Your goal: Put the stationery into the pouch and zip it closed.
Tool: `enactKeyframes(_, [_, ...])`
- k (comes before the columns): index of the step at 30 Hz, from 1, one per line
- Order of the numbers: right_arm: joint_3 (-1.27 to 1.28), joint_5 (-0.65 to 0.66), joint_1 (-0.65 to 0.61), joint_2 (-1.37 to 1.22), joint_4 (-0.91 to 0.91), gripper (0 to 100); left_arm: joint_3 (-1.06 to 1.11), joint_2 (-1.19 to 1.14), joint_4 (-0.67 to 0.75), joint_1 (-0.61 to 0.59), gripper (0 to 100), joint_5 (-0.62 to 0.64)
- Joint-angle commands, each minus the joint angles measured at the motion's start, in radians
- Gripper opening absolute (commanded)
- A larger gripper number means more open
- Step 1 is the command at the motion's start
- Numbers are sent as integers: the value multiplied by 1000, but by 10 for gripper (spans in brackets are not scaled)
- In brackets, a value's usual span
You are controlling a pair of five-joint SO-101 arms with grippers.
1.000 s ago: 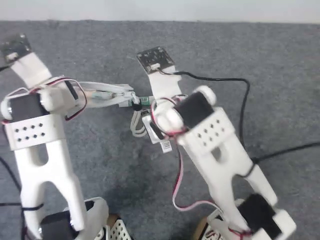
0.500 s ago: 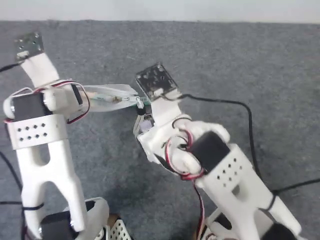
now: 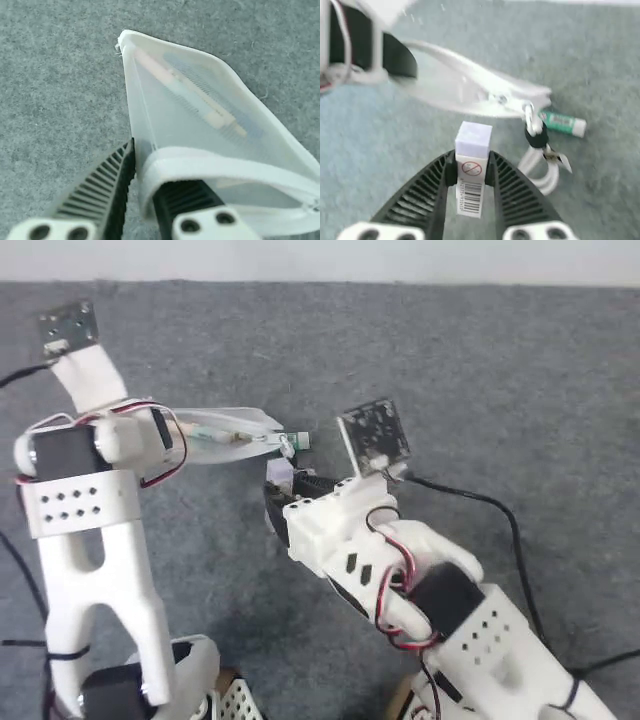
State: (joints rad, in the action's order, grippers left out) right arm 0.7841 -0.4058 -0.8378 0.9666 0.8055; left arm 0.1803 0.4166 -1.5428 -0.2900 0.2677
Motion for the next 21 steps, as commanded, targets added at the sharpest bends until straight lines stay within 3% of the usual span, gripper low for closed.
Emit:
enactKeyframes(1, [63,-14,-7,105,-145,6,-58,40,-3,12,11,-5])
enactKeyframes(13, [374,-6,-2,340,-636,6,-58,40,0,12,11,-6])
enactKeyframes(21, [514,180,-5,335,-1044,6,-56,40,-2,12,11,-5])
